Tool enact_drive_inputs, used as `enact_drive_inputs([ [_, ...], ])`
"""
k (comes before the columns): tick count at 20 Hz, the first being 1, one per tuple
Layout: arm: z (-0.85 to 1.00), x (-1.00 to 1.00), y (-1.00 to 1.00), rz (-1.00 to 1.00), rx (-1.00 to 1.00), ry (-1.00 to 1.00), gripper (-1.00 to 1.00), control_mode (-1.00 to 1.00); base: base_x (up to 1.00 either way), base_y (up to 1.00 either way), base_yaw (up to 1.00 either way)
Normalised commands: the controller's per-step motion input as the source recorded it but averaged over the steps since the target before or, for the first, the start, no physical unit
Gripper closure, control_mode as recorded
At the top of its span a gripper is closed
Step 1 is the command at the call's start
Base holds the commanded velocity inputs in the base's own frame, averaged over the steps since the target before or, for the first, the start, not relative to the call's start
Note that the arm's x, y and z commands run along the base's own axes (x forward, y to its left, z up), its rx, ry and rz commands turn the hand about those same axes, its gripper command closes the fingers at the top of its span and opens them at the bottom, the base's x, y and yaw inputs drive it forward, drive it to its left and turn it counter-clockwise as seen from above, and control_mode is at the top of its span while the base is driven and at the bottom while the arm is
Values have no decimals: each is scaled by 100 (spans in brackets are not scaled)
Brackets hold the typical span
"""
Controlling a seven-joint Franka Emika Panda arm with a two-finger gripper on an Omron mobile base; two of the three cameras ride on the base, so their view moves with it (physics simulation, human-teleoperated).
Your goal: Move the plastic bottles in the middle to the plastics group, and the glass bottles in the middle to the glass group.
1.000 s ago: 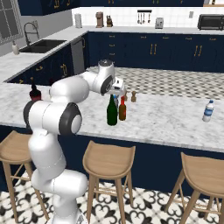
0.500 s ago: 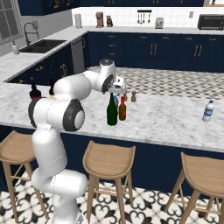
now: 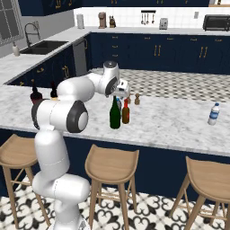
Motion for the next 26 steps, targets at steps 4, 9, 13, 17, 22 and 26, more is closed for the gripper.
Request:
enact_drive_inputs([
  [4, -6, 6, 0, 0, 0, 0, -100, -100, 0, 0, 0],
  [9, 0, 24, 0, 0, 0, 0, -100, -100, 0, 0, 0],
  [13, 0, 10, 0, 0, 0, 0, -100, -100, 0, 0, 0],
  [17, 0, 0, 0, 0, 0, 0, 100, -100, 0, 0, 0],
  [22, 0, -2, 0, 0, 0, 0, 100, -100, 0, 0, 0],
  [26, 0, -6, 0, 0, 0, 0, 100, -100, 0, 0, 0],
])
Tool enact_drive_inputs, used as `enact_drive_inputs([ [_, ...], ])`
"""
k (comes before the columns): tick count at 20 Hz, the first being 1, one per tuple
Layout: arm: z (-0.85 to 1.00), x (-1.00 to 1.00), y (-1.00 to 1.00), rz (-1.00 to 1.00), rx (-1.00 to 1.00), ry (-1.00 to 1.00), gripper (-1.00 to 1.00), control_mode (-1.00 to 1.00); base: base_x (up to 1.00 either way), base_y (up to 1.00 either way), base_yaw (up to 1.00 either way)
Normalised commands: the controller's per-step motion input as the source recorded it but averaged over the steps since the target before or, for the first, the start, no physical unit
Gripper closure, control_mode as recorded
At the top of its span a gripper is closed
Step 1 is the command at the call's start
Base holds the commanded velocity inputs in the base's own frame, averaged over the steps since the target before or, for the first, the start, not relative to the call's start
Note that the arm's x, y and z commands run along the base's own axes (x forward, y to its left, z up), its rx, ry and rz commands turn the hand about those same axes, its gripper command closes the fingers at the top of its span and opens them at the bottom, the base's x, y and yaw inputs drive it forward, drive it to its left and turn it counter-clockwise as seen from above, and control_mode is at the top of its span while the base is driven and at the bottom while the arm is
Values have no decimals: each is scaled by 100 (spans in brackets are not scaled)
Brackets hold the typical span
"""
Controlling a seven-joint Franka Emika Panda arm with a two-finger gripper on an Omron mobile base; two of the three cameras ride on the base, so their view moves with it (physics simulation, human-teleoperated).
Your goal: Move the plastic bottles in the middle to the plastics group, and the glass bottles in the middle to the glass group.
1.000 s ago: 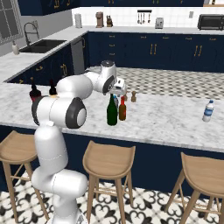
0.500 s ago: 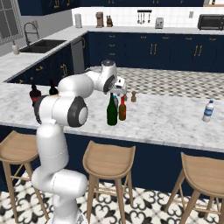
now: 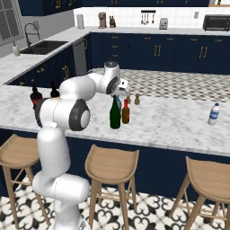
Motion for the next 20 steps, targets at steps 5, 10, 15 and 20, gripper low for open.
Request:
enact_drive_inputs([
  [5, 28, -10, 4, 0, 0, 0, 100, -100, 0, 0, 0],
  [10, 48, -17, 17, 0, 0, 0, 100, -100, 0, 0, 0],
  [15, 32, -31, 58, 0, 0, 0, 100, -100, 0, 0, 0],
  [20, 32, -14, 74, 0, 0, 0, 100, -100, 0, 0, 0],
])
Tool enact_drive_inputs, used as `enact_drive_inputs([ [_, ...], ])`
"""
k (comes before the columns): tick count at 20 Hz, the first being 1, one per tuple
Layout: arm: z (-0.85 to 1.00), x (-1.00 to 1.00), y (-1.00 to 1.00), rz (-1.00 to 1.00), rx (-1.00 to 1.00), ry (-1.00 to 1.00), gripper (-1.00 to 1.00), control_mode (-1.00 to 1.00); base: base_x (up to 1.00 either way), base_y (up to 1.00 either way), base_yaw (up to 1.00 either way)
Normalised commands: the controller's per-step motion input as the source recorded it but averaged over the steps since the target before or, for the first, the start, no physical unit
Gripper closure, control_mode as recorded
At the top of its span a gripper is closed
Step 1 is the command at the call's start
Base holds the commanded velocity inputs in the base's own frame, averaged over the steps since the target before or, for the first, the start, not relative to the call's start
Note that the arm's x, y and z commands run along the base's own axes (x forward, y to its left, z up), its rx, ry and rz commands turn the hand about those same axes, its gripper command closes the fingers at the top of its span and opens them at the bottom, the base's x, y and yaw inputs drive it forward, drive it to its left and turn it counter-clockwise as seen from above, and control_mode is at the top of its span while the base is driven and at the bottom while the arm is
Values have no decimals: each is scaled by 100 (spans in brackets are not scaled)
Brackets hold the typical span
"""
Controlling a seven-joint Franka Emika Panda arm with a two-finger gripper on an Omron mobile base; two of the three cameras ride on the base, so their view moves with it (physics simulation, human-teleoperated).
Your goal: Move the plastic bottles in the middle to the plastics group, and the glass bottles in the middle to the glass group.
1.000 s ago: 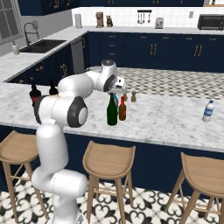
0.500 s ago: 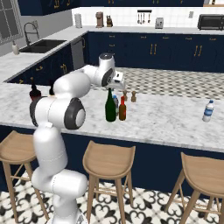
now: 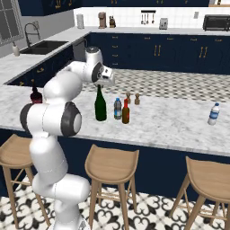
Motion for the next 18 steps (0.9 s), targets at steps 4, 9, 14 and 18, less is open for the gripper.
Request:
enact_drive_inputs([
  [4, 31, -8, 81, 0, 0, 0, 100, -100, 0, 0, 0],
  [9, 38, -3, 79, 0, 0, 0, 100, -100, 0, 0, 0],
  [14, 35, 0, 80, 0, 0, 0, 100, -100, 0, 0, 0],
  [18, 20, -15, 73, 0, 0, 0, 100, -100, 0, 0, 0],
])
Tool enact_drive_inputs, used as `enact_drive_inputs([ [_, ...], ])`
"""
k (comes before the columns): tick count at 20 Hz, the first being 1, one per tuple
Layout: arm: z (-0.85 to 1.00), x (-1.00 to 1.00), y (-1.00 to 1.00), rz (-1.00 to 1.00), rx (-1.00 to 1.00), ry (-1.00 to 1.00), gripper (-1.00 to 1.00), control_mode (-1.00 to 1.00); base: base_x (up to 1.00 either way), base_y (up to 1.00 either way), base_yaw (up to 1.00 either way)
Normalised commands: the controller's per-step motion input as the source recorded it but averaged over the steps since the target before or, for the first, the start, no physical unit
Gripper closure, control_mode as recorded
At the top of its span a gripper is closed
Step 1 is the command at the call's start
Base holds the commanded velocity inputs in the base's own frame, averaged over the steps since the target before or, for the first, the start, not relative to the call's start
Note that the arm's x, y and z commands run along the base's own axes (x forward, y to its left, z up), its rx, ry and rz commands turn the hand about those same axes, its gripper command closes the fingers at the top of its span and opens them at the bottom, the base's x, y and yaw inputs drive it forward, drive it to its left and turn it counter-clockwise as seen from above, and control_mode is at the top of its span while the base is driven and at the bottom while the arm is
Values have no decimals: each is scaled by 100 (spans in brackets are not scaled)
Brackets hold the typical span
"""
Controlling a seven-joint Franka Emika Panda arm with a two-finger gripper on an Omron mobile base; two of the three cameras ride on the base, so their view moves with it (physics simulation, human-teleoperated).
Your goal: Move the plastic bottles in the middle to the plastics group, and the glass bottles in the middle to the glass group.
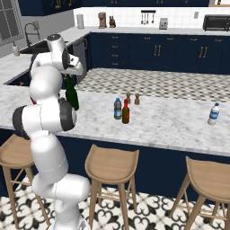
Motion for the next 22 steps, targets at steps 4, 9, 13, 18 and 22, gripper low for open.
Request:
enact_drive_inputs([
  [4, -5, -29, 76, 0, 0, 0, 100, -100, 0, 0, 0],
  [9, -5, -17, 79, 0, 0, 0, 100, -100, 0, 0, 0],
  [13, -5, 0, 87, 0, 0, 0, 100, -100, 0, 0, 0],
  [18, 0, -1, 78, 0, 0, 0, 100, -100, 0, 0, 0],
  [22, 0, -11, 68, 0, 0, 0, 100, -100, 0, 0, 0],
])
